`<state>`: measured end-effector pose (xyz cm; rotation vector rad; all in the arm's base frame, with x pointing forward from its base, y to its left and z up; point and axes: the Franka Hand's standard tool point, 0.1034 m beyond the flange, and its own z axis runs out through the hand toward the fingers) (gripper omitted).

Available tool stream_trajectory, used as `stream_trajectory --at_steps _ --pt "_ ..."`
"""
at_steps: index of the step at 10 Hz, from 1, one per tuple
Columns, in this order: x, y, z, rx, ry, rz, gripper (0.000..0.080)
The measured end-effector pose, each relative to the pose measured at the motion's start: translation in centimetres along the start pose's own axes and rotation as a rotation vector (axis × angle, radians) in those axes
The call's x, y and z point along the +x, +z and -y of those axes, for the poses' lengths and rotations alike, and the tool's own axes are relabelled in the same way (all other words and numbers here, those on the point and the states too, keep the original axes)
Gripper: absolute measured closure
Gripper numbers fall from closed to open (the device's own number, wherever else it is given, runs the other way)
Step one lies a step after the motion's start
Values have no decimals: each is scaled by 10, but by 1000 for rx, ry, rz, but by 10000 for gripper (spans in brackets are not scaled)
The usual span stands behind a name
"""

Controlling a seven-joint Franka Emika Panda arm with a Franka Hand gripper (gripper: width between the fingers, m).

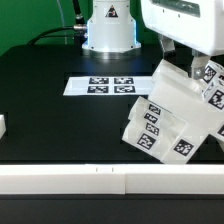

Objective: Assemble chair

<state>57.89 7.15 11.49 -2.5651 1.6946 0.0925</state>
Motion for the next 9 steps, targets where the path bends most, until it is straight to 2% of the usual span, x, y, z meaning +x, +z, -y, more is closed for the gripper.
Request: stream_trajectory --at_steps 2,6,9 --pt "0 0 0 0 -144 0 150" --pt "3 -1 -1 4 -139 -1 150" --pt "3 -16 -10 20 -181 7 150"
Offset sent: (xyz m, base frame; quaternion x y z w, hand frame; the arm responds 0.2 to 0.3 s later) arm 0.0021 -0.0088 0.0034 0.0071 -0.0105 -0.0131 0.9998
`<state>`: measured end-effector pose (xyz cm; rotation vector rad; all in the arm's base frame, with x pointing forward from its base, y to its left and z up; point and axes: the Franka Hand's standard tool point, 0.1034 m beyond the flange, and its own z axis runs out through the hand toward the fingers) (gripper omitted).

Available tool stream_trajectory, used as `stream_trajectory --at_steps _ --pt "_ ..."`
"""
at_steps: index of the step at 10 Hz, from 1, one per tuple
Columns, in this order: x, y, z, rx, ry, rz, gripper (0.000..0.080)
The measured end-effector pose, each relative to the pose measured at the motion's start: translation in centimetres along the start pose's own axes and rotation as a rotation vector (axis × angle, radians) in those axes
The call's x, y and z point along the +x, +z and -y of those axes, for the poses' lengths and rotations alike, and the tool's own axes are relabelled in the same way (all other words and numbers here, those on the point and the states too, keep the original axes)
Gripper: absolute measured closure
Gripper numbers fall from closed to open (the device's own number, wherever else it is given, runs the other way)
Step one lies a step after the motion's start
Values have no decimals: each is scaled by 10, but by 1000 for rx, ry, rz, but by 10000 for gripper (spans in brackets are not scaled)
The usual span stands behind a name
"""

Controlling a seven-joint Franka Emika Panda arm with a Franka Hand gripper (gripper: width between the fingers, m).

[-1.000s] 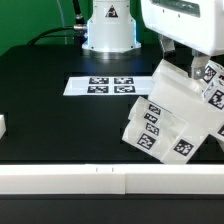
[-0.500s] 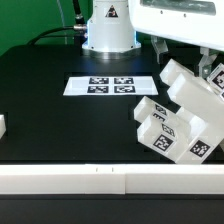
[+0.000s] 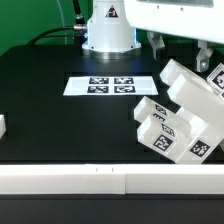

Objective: Assemble chair

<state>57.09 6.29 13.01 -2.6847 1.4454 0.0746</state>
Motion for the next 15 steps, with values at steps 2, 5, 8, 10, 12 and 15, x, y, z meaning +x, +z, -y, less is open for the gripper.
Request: stream_trajectory --at_steps 2,5,8,10,12,15 --pt "0 1 -4 -3 1 2 150" --pt "1 5 -7 -8 -20 1 150" --pt "14 -2 -14 -2 -47 -7 150" --pt "20 -2 -17 -4 -47 -11 150" --pt "30 -1 -20 2 -49 -29 150" --pt "39 1 -20 16 -48 -58 150"
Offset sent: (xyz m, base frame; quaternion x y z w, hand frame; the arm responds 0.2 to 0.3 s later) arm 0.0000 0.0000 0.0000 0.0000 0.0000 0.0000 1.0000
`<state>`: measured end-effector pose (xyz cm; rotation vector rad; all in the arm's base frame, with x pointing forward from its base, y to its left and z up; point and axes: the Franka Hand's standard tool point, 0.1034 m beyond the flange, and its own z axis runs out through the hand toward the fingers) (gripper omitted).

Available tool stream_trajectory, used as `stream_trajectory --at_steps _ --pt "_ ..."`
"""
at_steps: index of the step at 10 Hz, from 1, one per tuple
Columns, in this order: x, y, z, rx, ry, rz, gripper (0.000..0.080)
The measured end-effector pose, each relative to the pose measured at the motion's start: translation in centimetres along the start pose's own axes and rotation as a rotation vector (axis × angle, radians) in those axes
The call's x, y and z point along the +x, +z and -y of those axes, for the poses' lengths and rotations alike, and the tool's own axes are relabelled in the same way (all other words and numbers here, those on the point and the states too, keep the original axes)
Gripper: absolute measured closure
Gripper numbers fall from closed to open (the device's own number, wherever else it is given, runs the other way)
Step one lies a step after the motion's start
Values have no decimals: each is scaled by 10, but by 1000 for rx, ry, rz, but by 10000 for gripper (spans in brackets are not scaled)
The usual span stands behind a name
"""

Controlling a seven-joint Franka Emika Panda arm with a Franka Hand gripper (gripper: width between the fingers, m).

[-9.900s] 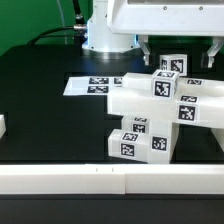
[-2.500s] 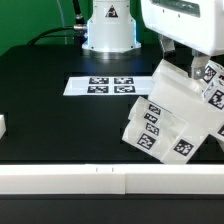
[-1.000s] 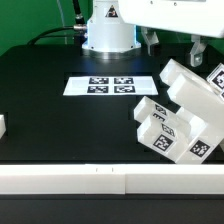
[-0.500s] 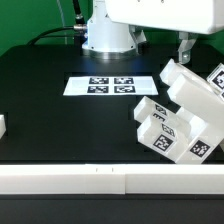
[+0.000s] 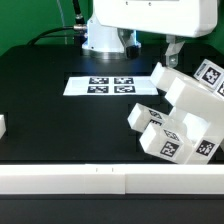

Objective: Assemble chair

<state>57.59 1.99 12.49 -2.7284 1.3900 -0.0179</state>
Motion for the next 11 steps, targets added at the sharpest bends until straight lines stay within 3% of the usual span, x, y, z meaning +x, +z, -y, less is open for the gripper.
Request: stream_trajectory --at_steps 2,6,9,11 --pt "11 6 -3 6 0 -32 150" --pt "20 26 -14 -20 8 -49 150" --pt "25 22 -14 -16 -1 -53 150" --pt "25 3 -4 3 -8 -39 150"
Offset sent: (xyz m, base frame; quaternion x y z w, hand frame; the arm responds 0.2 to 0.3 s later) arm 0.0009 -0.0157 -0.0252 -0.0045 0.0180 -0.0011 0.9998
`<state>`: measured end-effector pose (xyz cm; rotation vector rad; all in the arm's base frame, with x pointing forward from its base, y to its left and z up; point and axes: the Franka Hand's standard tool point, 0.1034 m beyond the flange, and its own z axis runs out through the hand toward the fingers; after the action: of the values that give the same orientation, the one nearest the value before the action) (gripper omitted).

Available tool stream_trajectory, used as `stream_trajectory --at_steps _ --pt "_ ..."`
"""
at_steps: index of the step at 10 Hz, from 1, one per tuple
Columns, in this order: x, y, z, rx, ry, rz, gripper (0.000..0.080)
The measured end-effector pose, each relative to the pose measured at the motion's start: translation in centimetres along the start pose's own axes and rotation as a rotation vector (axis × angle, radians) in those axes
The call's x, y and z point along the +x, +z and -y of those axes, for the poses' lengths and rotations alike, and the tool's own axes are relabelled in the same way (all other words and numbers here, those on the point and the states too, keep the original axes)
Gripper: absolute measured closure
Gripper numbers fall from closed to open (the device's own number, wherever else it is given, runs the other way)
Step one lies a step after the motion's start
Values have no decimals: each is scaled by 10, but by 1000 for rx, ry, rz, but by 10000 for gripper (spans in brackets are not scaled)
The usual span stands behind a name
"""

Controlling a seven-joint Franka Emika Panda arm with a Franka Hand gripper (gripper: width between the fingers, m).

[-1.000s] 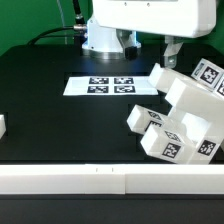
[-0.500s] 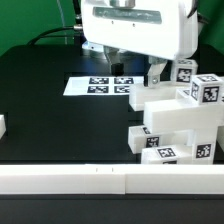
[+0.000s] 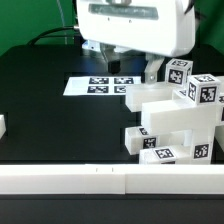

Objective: Assemble chair

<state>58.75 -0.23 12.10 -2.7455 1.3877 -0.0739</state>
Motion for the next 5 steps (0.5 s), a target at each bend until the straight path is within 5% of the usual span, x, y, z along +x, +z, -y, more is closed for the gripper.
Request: stream_trajectory --at_steps 2,5 --pt "-14 -20 16 28 -22 13 150" --pt "-43 -23 38 36 -71 17 150"
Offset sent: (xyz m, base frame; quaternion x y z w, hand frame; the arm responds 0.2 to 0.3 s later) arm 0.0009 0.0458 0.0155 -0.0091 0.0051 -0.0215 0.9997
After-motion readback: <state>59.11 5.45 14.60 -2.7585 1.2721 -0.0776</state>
